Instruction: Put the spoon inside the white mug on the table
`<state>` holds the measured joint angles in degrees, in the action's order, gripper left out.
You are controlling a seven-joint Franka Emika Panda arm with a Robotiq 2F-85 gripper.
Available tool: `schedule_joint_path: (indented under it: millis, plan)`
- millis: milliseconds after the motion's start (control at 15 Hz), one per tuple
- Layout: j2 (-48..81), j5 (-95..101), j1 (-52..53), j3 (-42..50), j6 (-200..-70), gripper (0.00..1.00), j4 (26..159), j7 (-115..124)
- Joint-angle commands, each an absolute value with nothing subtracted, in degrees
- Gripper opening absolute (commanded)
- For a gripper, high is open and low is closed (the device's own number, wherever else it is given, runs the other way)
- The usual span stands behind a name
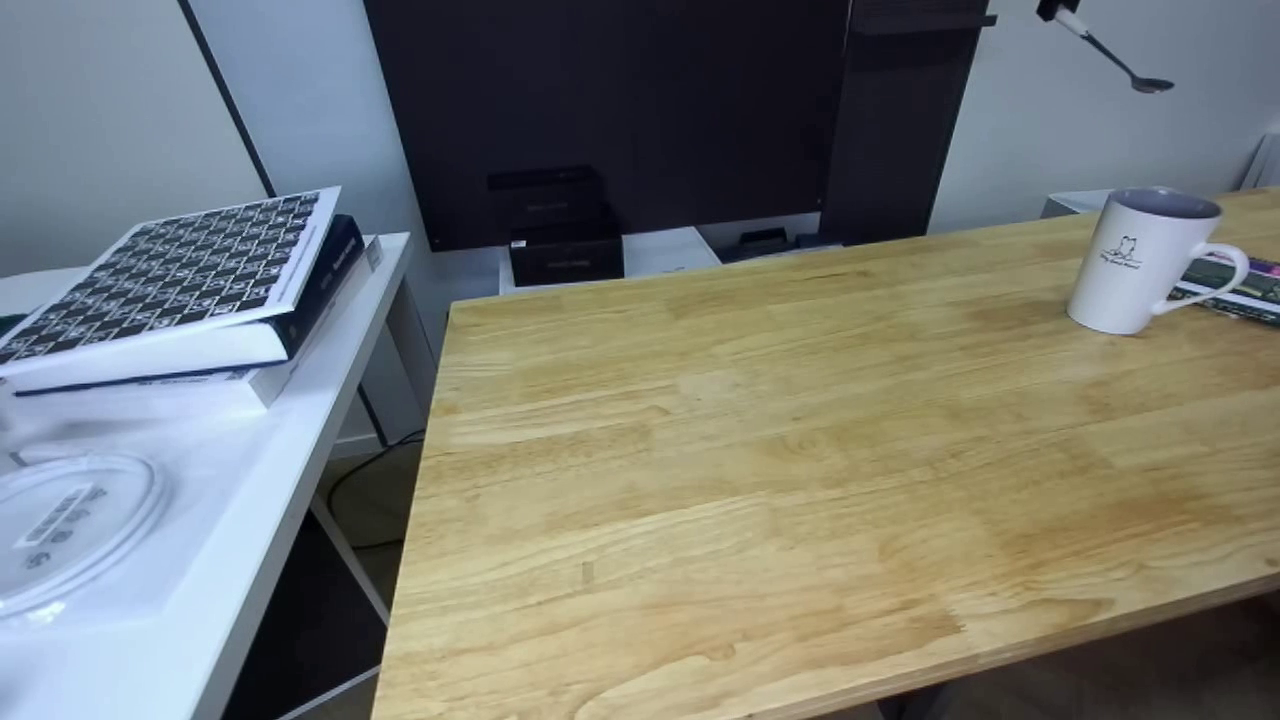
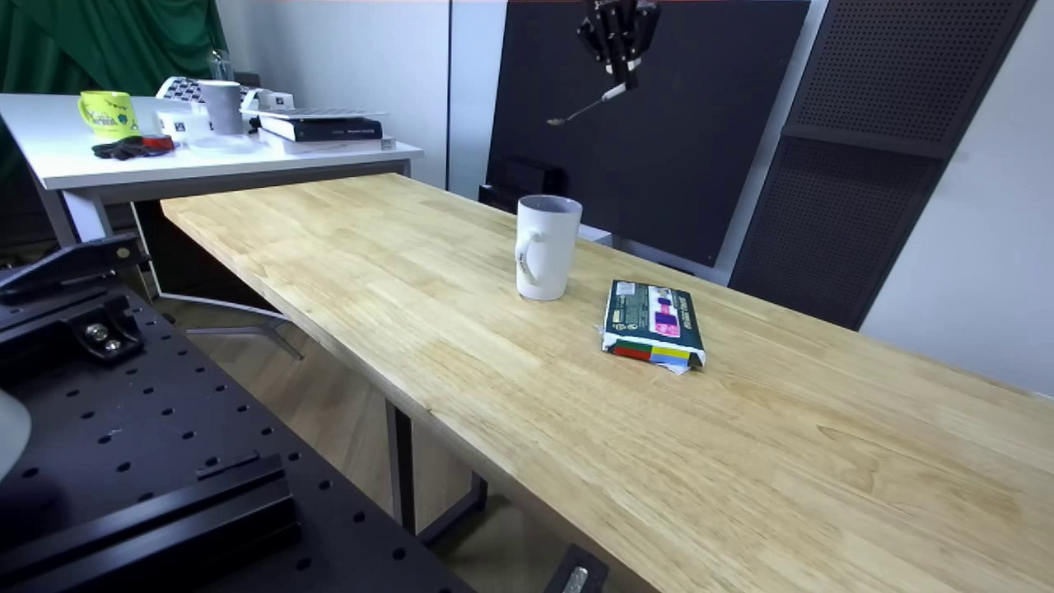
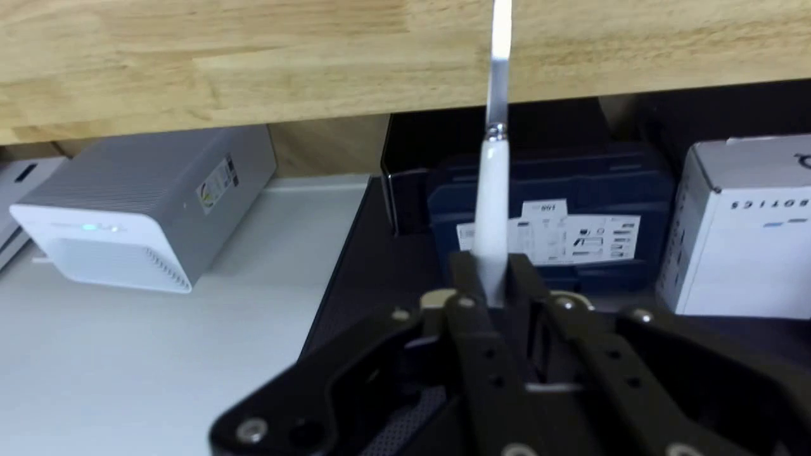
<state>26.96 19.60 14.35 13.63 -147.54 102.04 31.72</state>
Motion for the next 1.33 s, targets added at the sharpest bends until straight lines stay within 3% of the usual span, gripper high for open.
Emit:
schedule_joint_path:
  millis: [0,200,533,1267]
  plan:
    - [22.09,34.25,19.71,21.89,-160.43,0.04,112.61,45.24]
    - [22.29,47.03,27.64,33.39,-166.97,0.04,115.41,58.03]
    - [21.66,62.21,38.40,45.58,-166.69,0.04,117.98,75.25]
    - [19.83,78.95,52.82,56.09,-166.37,0.04,125.39,98.05]
